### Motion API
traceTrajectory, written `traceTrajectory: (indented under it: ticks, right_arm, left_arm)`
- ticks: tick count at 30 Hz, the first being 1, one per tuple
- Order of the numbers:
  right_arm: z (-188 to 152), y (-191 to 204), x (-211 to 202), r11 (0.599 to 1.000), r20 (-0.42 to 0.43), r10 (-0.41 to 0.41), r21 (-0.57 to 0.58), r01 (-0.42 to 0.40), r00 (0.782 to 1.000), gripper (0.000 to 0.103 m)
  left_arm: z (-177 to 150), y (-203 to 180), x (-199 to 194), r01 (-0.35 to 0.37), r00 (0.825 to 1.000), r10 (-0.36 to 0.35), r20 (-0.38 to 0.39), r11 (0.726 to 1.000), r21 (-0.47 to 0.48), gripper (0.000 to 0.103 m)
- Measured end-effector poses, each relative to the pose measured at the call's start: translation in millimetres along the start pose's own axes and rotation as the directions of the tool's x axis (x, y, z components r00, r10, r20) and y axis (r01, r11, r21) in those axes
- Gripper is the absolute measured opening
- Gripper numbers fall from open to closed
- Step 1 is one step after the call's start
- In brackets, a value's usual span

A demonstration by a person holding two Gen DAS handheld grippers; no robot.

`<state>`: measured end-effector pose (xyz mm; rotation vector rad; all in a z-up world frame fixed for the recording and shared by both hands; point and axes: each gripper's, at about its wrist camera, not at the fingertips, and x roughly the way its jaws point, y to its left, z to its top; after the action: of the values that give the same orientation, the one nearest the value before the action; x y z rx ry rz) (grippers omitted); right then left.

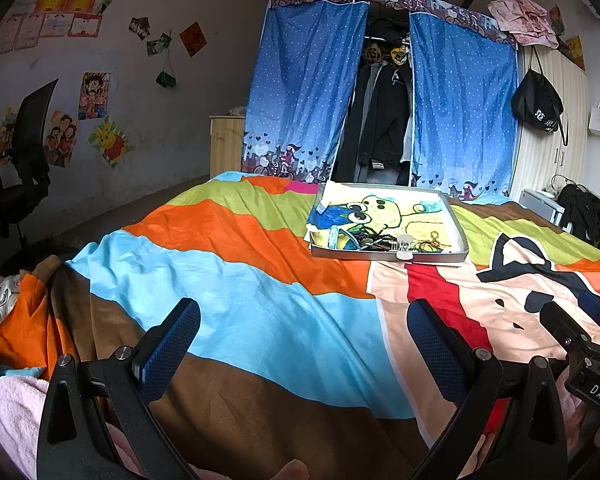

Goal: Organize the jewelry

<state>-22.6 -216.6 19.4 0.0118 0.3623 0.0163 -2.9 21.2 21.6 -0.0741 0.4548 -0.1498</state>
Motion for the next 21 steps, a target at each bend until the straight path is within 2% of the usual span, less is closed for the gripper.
traceTrajectory:
  ticks: [3, 10, 21]
  right_arm:
    - [0.2, 0.1, -0.3, 1.000, 0.000, 0.000, 0.000, 0.000, 1.000, 0.103]
    - [0.3, 0.2, -0.3, 1.000, 0.001, 0.000, -0.002, 0.000, 1.000, 0.103]
    - [-0.9, 0.4, -0.7, 1.000, 0.000, 0.001, 0.000, -0.001, 1.000, 0.103]
  left_arm:
    - [0.2, 0.2, -1.7, 0.009, 1.000, -0.009, 0.003, 1.000, 0.005, 0.101]
    - [-2.0, -1.4, -6.6, -0.029, 0.999, 0.027, 0.045, 0.999, 0.035, 0.101]
    - [-5.7, -0.1, -3.1, -0.035, 0.998, 0.033, 0.046, 0.998, 0.060, 0.101]
